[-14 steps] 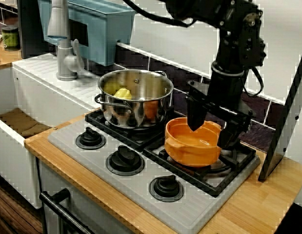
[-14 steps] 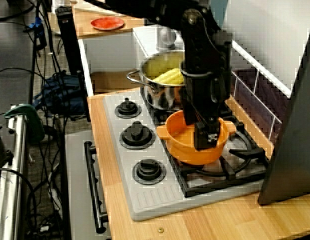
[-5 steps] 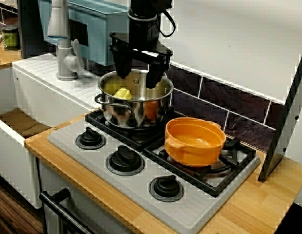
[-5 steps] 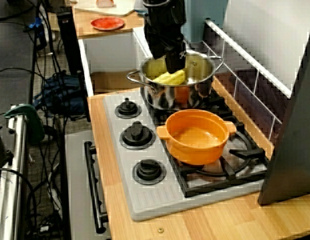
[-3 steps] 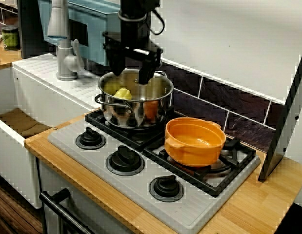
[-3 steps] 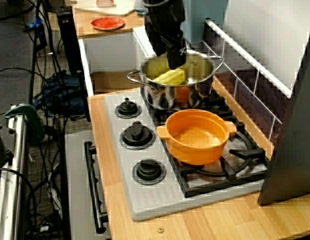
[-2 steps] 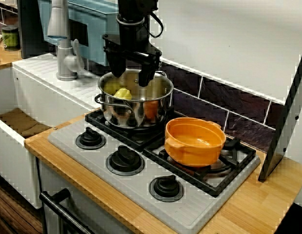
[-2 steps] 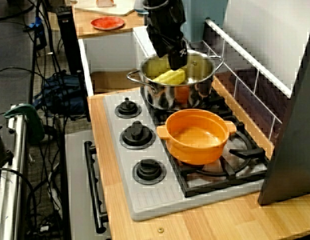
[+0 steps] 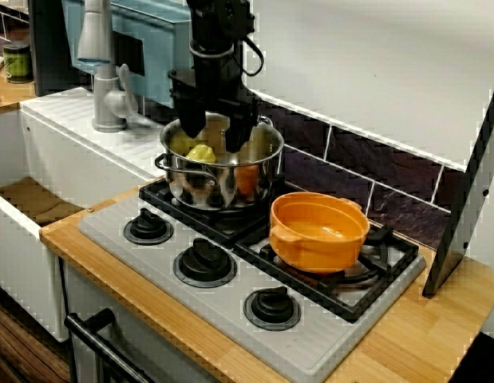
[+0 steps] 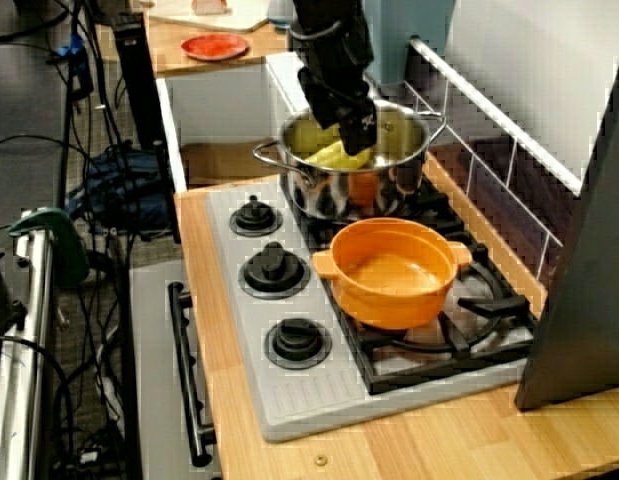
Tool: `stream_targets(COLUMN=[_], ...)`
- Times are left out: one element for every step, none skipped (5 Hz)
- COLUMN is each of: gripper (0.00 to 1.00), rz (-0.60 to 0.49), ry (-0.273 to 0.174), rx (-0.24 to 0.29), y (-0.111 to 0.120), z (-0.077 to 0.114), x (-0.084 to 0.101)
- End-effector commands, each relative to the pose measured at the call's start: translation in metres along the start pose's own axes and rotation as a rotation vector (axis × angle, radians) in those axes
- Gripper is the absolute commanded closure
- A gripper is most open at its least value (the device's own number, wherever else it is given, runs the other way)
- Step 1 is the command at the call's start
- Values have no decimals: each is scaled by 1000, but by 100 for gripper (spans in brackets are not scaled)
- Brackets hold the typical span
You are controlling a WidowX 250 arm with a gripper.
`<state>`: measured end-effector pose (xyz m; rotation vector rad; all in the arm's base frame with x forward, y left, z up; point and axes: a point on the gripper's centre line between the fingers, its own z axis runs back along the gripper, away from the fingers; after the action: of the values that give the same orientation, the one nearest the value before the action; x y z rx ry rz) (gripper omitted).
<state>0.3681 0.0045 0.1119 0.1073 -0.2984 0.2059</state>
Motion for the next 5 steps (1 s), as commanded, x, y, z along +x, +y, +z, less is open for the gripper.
stream_targets(gripper=[0, 0, 0, 0, 0], rz=[27, 37, 44, 43, 39], ry=[-19, -4, 1, 11, 36], rx=[-3, -18, -28, -36, -38], y=[9, 10, 11, 14, 20], z=[8, 10, 17, 25, 30], x=[15, 20, 22, 21, 17])
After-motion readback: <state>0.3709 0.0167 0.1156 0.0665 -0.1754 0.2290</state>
